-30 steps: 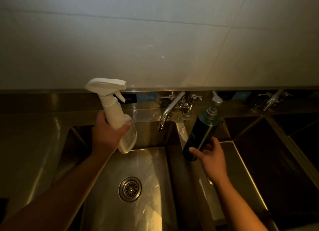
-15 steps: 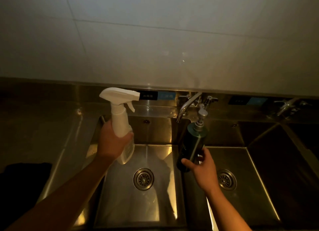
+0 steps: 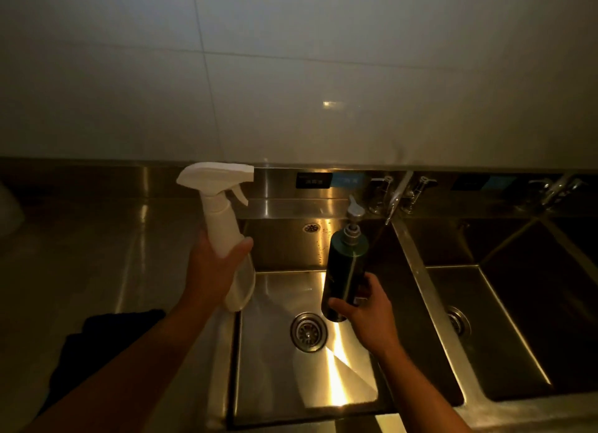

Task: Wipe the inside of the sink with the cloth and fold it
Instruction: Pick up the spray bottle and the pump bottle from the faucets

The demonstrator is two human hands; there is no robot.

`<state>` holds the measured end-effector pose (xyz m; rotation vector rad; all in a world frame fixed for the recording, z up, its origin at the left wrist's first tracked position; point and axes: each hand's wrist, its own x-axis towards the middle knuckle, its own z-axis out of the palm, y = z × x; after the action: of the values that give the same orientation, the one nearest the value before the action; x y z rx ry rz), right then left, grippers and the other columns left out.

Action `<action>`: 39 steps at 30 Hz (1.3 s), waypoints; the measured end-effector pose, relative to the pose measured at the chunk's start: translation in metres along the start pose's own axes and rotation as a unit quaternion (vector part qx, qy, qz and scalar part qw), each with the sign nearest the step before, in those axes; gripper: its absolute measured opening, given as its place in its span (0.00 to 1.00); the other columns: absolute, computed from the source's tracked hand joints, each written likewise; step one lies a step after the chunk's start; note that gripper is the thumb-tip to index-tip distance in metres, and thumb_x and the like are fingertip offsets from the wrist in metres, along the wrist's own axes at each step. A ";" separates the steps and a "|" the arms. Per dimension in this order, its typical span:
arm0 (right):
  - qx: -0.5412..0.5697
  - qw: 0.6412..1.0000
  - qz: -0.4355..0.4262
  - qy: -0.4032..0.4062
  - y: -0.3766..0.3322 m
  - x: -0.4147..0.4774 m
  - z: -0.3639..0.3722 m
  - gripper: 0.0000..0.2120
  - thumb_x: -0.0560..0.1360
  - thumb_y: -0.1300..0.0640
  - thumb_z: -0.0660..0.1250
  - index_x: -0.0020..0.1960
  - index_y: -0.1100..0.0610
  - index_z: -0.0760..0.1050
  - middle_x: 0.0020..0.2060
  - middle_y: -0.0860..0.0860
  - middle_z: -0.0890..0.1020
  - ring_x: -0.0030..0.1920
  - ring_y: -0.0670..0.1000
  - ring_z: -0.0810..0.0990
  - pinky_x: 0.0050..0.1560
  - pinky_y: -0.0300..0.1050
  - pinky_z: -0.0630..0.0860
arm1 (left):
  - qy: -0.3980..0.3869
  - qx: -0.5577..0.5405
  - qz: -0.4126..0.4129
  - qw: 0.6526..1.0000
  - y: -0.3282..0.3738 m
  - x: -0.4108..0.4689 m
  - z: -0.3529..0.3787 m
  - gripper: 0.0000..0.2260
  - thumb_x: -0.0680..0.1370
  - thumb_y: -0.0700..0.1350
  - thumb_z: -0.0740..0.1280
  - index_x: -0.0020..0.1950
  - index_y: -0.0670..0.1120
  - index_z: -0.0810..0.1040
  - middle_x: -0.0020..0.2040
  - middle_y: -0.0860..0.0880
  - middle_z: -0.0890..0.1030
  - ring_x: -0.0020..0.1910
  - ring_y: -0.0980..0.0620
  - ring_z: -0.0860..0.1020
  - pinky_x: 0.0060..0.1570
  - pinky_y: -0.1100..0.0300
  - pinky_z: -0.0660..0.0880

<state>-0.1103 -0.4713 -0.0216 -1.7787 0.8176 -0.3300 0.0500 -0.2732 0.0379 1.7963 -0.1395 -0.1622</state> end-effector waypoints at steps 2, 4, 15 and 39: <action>0.006 1.000 0.001 0.007 -0.007 -0.007 0.024 0.28 0.64 0.61 0.79 0.54 0.43 0.68 0.47 0.40 0.77 0.46 0.39 0.77 0.43 0.36 0.74 | -0.015 -0.001 -0.001 1.000 -0.002 0.006 -0.022 0.28 0.72 0.47 0.72 0.70 0.48 0.67 0.63 0.47 0.75 0.60 0.47 0.75 0.53 0.50 0.73; 0.015 1.000 0.002 0.003 -0.015 -0.012 0.044 0.28 0.63 0.61 0.79 0.56 0.45 0.70 0.50 0.42 0.78 0.48 0.40 0.78 0.45 0.40 0.76 | -0.019 0.000 0.002 1.000 -0.004 0.012 -0.041 0.28 0.72 0.46 0.71 0.70 0.47 0.66 0.62 0.46 0.75 0.60 0.47 0.75 0.53 0.51 0.72; 0.036 0.998 -0.032 -0.048 -0.053 0.002 0.124 0.30 0.65 0.58 0.79 0.61 0.44 0.69 0.52 0.39 0.77 0.52 0.43 0.77 0.42 0.33 0.73 | 0.040 0.033 0.007 0.999 -0.007 0.039 -0.108 0.26 0.75 0.47 0.69 0.71 0.50 0.65 0.59 0.51 0.75 0.53 0.53 0.74 0.50 0.52 0.70; -0.013 0.999 0.016 -0.043 -0.111 -0.012 0.313 0.30 0.67 0.60 0.76 0.64 0.48 0.68 0.62 0.44 0.75 0.61 0.47 0.74 0.59 0.47 0.73 | -0.034 0.035 -0.004 0.999 -0.079 0.120 -0.243 0.29 0.71 0.44 0.74 0.69 0.46 0.68 0.63 0.46 0.75 0.61 0.47 0.74 0.58 0.47 0.73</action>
<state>0.1057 -0.2183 -0.0316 -1.7905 0.7906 -0.2207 0.2138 -0.0448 0.0115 1.8621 -0.1874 -0.2263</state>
